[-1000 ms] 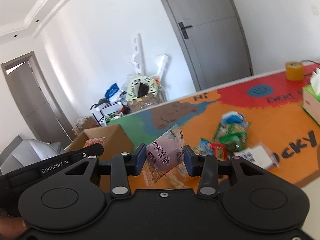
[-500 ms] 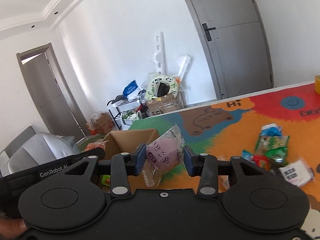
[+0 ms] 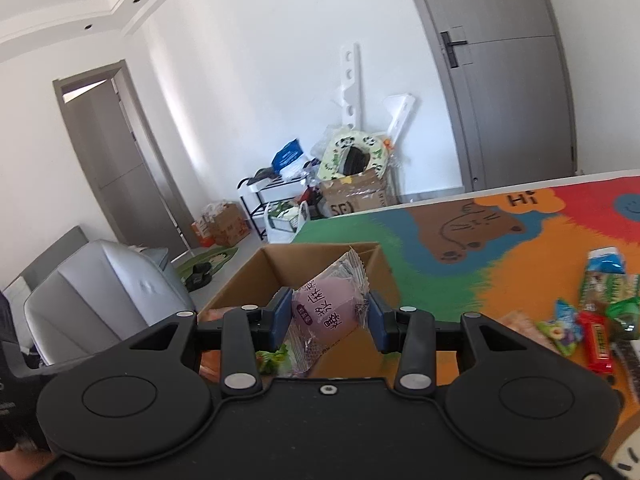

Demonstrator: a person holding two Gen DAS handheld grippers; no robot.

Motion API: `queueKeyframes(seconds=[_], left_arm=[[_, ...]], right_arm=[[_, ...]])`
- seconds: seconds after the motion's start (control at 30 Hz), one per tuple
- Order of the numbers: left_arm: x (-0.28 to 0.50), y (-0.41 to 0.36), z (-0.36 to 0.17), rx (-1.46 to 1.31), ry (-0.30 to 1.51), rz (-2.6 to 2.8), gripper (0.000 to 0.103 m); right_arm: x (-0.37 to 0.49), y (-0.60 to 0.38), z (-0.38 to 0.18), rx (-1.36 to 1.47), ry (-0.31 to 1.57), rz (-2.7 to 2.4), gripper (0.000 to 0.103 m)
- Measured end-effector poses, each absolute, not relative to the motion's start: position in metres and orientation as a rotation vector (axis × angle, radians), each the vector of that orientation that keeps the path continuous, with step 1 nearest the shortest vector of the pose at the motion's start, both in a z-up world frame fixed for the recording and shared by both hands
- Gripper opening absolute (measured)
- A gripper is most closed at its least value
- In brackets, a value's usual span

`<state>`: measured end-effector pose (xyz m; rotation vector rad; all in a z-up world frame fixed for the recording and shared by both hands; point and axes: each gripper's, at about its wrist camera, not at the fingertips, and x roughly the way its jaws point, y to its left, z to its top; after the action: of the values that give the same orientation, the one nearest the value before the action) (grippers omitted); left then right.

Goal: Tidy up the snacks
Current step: 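Lower stick snack into box with left gripper while right gripper carries pastry bag there, then open right gripper to drop pink pastry bag into box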

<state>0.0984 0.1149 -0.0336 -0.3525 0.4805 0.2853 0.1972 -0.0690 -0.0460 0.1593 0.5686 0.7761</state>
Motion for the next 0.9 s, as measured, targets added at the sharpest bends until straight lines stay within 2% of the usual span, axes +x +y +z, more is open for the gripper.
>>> queueKeyframes(seconds=[0.1, 0.17, 0.33, 0.43, 0.5, 0.6, 0.67, 0.73, 0.9], left_arm=[[0.091, 0.122, -0.03, -0.363, 0.464, 0.302, 0.03], [0.088, 0.128, -0.027, -0.363, 0.453, 0.322, 0.039], [0.08, 0.135, -0.022, -0.384, 0.43, 0.344, 0.045], [0.078, 0.137, -0.023, -0.403, 0.427, 0.356, 0.049], [0.076, 0.138, -0.023, -0.409, 0.427, 0.354, 0.053], [0.074, 0.137, -0.021, -0.407, 0.419, 0.346, 0.059], [0.074, 0.133, -0.018, -0.395, 0.413, 0.349, 0.071], [0.074, 0.128, -0.017, -0.382, 0.405, 0.359, 0.077], [0.08, 0.118, -0.016, -0.371, 0.428, 0.351, 0.083]], right_arm=[[0.196, -0.06, -0.047, 0.151, 0.578, 0.785, 0.041], [0.196, -0.056, -0.046, 0.151, 0.582, 0.793, 0.041], [0.192, -0.045, -0.041, 0.147, 0.578, 0.823, 0.042], [0.186, -0.043, -0.038, 0.16, 0.543, 0.852, 0.048], [0.186, -0.048, -0.037, 0.177, 0.541, 0.851, 0.056], [0.191, -0.061, -0.037, 0.2, 0.55, 0.801, 0.057], [0.194, -0.073, -0.037, 0.224, 0.555, 0.781, 0.058], [0.196, -0.082, -0.039, 0.23, 0.555, 0.757, 0.06], [0.196, -0.102, -0.046, 0.231, 0.569, 0.717, 0.063]])
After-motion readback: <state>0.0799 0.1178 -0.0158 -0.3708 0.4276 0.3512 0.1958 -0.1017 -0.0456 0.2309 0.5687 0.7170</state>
